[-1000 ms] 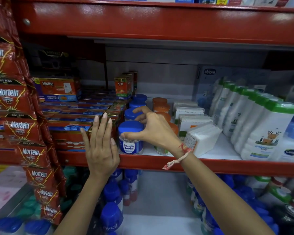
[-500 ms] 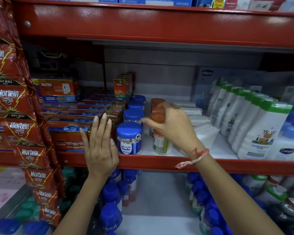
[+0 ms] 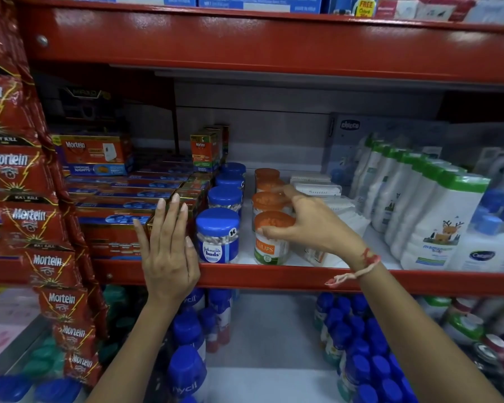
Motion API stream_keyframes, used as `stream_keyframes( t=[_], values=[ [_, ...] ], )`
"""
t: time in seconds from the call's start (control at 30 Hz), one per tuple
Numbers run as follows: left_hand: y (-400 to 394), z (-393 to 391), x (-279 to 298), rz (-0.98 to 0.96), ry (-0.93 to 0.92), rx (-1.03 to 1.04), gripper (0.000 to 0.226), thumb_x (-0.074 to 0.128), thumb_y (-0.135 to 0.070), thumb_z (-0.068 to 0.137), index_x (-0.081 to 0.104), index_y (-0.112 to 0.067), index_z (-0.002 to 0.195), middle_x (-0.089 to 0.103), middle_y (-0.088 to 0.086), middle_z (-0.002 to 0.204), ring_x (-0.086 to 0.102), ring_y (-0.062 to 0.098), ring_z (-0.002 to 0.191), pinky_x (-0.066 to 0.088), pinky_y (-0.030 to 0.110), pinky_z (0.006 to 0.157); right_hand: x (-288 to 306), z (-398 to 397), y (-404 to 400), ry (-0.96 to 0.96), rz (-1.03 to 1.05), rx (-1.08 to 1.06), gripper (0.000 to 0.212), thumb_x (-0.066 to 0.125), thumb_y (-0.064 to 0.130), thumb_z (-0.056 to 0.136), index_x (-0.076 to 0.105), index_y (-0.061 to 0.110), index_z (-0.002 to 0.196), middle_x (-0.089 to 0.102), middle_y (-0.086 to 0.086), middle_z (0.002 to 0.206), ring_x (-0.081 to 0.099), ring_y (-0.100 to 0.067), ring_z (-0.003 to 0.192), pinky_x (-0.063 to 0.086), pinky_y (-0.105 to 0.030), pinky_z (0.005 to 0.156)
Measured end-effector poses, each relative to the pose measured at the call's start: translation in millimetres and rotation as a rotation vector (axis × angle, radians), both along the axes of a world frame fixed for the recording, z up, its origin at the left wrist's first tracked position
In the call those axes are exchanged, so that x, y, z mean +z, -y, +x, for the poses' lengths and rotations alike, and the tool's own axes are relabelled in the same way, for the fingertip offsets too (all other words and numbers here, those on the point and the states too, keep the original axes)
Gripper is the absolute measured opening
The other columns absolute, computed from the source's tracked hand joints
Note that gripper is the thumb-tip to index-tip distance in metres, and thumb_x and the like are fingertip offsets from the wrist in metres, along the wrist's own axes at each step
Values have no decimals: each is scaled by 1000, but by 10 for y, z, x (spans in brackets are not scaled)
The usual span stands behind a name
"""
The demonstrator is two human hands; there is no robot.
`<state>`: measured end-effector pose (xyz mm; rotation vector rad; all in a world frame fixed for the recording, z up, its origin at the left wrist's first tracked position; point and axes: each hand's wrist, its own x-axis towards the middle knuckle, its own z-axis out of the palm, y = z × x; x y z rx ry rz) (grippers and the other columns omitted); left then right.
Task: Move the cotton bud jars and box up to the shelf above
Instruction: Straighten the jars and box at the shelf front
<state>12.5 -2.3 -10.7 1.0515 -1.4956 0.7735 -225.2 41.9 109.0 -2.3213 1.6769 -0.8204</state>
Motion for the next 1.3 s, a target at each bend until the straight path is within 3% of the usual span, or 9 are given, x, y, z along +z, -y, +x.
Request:
stream_keyframes(
  t=[0.17,0.43,0.67,0.77,0.87,0.97,1.07,1.13,1.3],
  values=[
    [2,8,-7,-2,7,0,49,37,-12,96,38,-1,144,37,16,153,22,28,149,-1,49,126,-106,51,31,-51,-84,-53,68,73,58,75,50,23,129,62,3,113,61,-15,102,44,-22,78],
    [20,14,-15,-14,16,0,49,37,-13,97,39,-1,144,38,16,153,23,28,149,-1,49,126,-68,-41,-12,45,47,136,76,76,40,69,44,31,137,66,8,129,60,-7,118,51,-37,101],
    [13,13,-21,-43,12,-6,49,36,-15,98,33,-3,146,31,16,154,12,23,152,-1,49,126,-81,-47,-38,79,46,148,80,79,42,69,42,30,139,64,9,132,58,-5,121,48,-38,105],
    [-4,13,-21,-25,-11,-24,50,36,-15,98,31,-2,147,31,17,154,12,22,152,-2,48,126,-66,-85,-124,99,5,130,85,81,48,72,39,29,143,55,12,141,52,-2,125,45,-28,105],
    [-83,-24,38,9,-20,-90,46,36,-17,99,38,-1,143,39,17,150,24,24,148,-4,47,126,-96,-240,-242,163,-134,14,82,80,53,70,41,33,140,47,19,137,42,0,126,36,-23,101],
    [-213,-166,231,50,-60,-225,42,30,-20,101,53,-1,131,59,13,133,48,20,131,5,43,127,-241,-468,-285,215,-226,-214,91,80,60,64,40,34,141,43,5,145,36,-13,134,35,-32,107],
    [-300,-362,507,216,-129,-457,45,24,-27,103,65,-10,116,69,-1,111,58,8,111,25,39,122,-386,-616,-290,183,-95,-485,120,83,64,53,22,28,150,30,-18,151,22,-34,141,29,-49,113],
    [-323,-530,710,386,-152,-597,49,22,-36,103,68,-19,109,69,-11,104,61,3,105,40,43,111,-466,-659,-289,198,3,-536,133,86,61,50,10,23,153,24,-25,152,20,-39,142,27,-51,114],
    [-359,-958,1072,803,-218,-865,42,32,-34,106,69,-14,113,73,-7,105,65,0,102,52,26,96,-506,-716,-261,415,-87,-465,129,94,43,44,16,29,147,42,-12,147,42,-30,134,41,-47,109]
  ],
)
